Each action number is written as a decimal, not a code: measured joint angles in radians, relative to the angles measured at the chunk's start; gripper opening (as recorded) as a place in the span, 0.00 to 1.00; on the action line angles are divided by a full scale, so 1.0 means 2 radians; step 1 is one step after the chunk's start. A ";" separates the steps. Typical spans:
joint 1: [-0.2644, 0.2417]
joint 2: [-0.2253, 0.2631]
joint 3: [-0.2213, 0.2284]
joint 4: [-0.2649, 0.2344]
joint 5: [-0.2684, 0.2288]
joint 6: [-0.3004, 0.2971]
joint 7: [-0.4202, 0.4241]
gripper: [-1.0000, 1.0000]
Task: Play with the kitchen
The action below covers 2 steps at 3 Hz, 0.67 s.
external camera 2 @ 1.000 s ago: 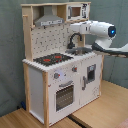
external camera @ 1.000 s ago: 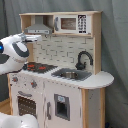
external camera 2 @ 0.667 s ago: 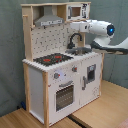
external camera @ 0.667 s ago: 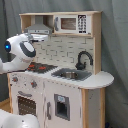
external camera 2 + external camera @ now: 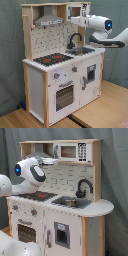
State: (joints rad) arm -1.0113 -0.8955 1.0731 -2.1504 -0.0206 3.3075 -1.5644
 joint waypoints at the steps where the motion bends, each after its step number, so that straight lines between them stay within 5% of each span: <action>1: -0.015 0.030 0.006 0.018 0.000 -0.003 -0.033 1.00; 2: -0.017 0.046 0.018 0.048 0.000 -0.036 -0.047 1.00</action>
State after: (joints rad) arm -1.0448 -0.8038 1.1086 -2.0554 -0.0210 3.2357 -1.6594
